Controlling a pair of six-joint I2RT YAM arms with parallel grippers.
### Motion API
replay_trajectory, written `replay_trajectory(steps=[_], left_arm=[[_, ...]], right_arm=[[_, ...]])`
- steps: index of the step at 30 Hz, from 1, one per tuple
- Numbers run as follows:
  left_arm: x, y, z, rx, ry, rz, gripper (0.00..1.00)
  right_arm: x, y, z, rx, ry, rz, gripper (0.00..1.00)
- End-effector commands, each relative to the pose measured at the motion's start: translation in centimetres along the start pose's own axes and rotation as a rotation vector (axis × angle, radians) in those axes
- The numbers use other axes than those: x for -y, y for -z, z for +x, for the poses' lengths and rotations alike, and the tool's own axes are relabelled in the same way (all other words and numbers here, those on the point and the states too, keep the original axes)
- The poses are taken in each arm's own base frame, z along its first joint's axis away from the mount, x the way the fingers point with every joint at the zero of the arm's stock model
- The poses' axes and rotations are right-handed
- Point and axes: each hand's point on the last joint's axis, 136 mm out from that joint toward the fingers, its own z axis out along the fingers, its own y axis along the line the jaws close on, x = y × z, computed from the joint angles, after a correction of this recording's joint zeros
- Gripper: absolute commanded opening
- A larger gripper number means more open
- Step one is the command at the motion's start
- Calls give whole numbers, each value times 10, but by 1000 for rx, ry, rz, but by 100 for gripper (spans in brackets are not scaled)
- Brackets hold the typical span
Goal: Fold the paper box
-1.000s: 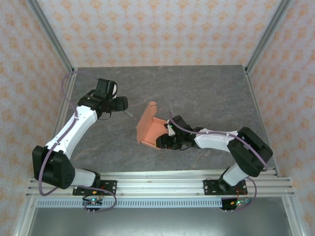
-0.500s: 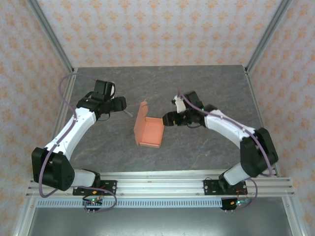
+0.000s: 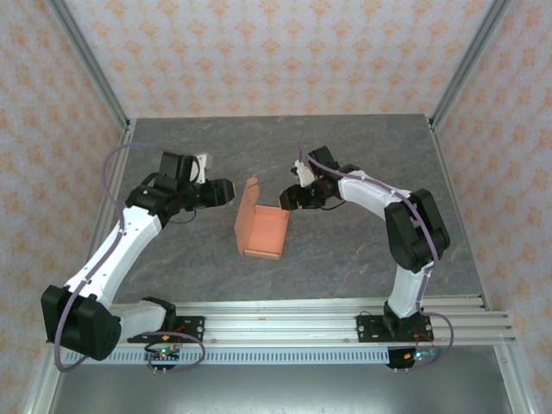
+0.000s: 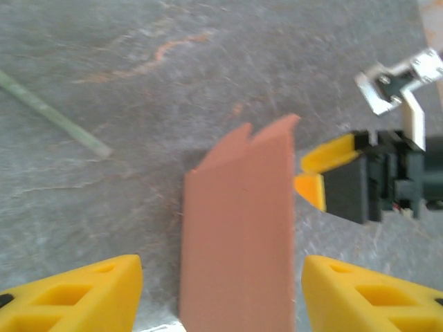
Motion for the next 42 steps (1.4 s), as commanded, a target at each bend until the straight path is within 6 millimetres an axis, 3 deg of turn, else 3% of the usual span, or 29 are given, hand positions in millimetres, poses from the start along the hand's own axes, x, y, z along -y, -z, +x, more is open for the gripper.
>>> replay_trajectory(steps=[1,6,11,17,28,32,42], left_arm=[[18,-5,10,-74,-71,-11,63],[18,-20,9,-114,-166,-131,58],[20,-35,9,-164,-259,-223,43],[23,-41,9,-201,-343,-270,26],[32,-56,2,-277,-576,-308,7],[46,-57,-4,-286,-707,-256,6],[111,-76,7,-377,-1108,59,8]], right_arm=[[1,10,3,11,27,35,60],[4,17,8,21,35,60,60],[9,22,12,27,32,87,61],[13,31,16,41,32,112,61],[24,59,19,87,-26,172,62],[30,74,22,122,-80,172,62],[33,95,48,146,-214,58,61]])
